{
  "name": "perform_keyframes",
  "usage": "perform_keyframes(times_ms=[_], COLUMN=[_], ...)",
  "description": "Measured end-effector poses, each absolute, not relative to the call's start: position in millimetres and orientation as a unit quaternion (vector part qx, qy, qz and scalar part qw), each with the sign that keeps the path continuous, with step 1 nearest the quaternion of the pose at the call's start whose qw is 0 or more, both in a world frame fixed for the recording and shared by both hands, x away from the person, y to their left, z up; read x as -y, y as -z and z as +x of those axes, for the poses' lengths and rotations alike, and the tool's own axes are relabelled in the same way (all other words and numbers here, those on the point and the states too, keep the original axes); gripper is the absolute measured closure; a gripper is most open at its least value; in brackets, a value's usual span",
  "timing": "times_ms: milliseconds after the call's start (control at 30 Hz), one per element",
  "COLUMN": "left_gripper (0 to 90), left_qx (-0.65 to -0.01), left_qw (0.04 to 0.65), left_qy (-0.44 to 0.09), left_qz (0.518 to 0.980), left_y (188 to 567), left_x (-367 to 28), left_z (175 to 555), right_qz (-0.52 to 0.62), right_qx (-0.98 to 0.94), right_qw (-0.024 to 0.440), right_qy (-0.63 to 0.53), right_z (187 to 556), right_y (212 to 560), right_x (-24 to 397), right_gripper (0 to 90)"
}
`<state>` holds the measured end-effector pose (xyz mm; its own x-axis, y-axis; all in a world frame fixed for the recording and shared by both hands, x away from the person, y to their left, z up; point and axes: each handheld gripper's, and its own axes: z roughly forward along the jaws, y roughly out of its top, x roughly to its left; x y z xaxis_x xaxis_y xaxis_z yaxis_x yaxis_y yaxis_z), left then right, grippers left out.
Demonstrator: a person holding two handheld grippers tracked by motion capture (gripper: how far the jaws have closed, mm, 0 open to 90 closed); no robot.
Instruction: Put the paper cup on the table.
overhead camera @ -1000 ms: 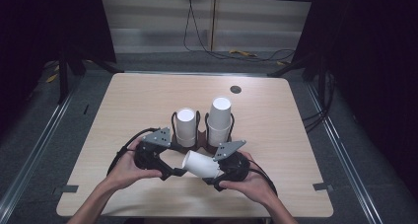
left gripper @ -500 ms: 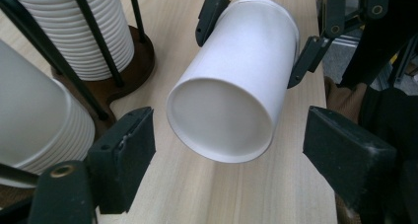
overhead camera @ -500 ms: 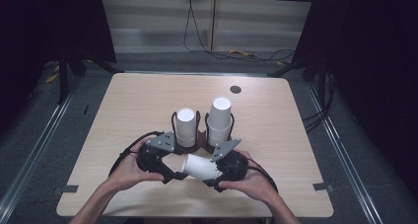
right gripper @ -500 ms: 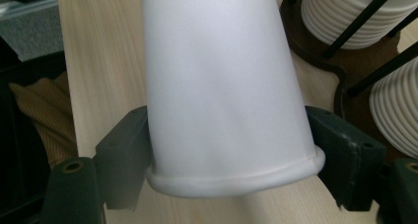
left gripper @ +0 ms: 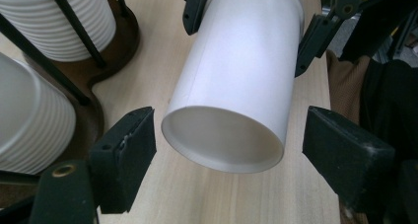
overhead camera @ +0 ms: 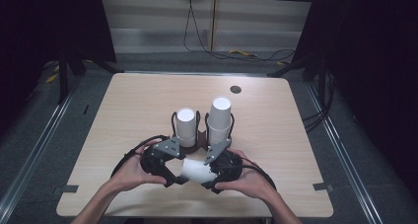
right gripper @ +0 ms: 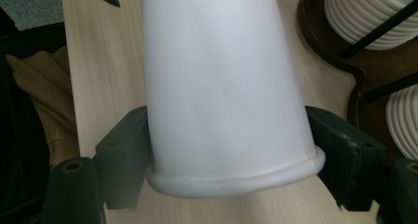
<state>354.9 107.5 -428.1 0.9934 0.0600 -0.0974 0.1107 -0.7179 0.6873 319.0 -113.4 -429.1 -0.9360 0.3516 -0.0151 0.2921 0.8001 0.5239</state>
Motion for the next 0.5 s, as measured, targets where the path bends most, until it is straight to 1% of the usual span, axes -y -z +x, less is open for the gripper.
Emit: perform_keyframes(times_ms=[133,200,300,500], left_gripper=[20.4,24.8,21.7,23.9], left_qx=[-0.039,-0.039,-0.045,-0.037], left_qw=[0.363,0.358,0.353,0.355], left_qy=[0.040,0.045,0.055,0.059], left_qz=[0.930,0.932,0.933,0.932], left_y=[432.4,433.0,435.2,436.9], left_x=[-104.1,-103.6,-102.2,-99.8], left_z=[355.0,355.0,356.4,356.0], right_qz=[0.161,0.153,0.150,0.141], right_qx=[-0.950,-0.952,-0.954,-0.958], right_qw=[0.052,0.050,0.049,0.046], right_qy=[-0.262,-0.260,-0.256,-0.247], right_z=[320.0,320.3,319.5,318.0], right_y=[429.3,430.0,430.5,431.6], right_x=[111.0,109.7,107.8,103.1], right_gripper=[23.1,23.1,23.2,23.2])
